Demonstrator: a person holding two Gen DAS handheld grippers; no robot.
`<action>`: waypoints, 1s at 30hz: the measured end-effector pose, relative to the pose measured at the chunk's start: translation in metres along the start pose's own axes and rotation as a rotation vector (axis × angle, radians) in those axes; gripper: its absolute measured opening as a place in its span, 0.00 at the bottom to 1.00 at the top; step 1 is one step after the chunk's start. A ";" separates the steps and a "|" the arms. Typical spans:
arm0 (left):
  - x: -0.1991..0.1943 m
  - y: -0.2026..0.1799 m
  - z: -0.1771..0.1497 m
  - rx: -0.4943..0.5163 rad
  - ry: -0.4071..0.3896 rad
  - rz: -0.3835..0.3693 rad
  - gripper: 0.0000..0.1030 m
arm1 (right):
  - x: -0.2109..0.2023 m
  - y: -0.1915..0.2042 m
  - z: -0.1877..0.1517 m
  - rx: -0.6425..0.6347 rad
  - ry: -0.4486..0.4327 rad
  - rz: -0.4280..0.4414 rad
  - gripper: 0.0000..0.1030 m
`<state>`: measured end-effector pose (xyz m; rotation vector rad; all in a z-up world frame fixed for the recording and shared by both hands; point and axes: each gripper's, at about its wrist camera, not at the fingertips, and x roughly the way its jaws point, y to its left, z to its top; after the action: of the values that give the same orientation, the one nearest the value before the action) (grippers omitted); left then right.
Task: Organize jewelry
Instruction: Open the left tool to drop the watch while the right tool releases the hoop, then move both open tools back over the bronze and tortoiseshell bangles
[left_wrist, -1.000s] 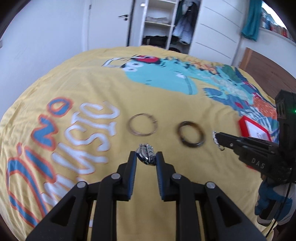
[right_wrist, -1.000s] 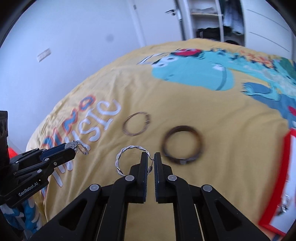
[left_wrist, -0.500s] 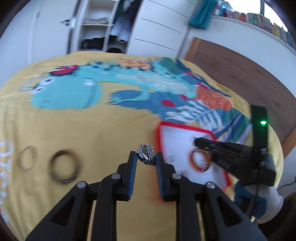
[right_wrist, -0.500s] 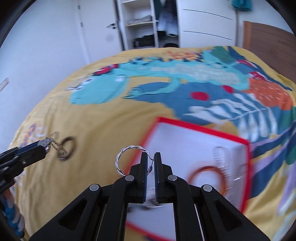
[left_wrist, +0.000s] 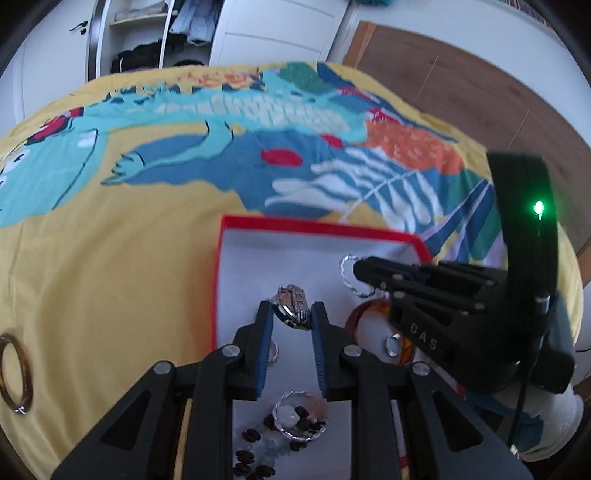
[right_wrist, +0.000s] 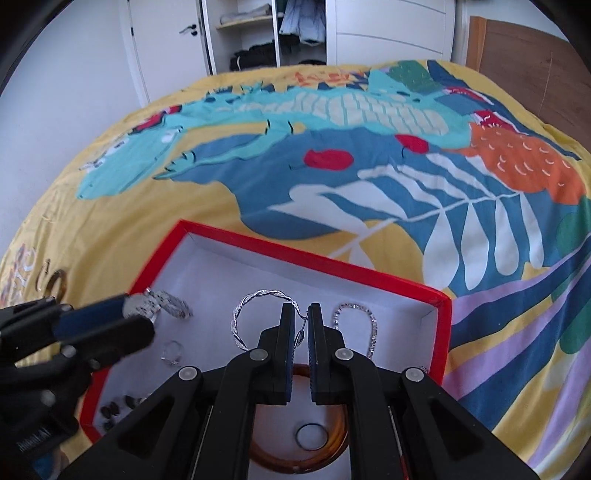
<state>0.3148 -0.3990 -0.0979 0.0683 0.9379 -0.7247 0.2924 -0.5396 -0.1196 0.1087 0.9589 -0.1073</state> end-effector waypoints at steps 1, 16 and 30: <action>0.003 -0.001 -0.002 0.007 0.006 0.002 0.19 | 0.003 0.000 -0.001 -0.007 0.009 -0.007 0.07; 0.013 0.000 -0.013 0.041 0.035 0.050 0.20 | 0.017 -0.001 -0.007 -0.013 0.056 -0.020 0.08; -0.030 -0.002 -0.009 0.036 -0.014 0.011 0.27 | -0.016 -0.002 -0.006 0.029 0.023 -0.014 0.23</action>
<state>0.2959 -0.3814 -0.0804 0.0993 0.9104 -0.7313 0.2786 -0.5399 -0.1100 0.1297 0.9810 -0.1333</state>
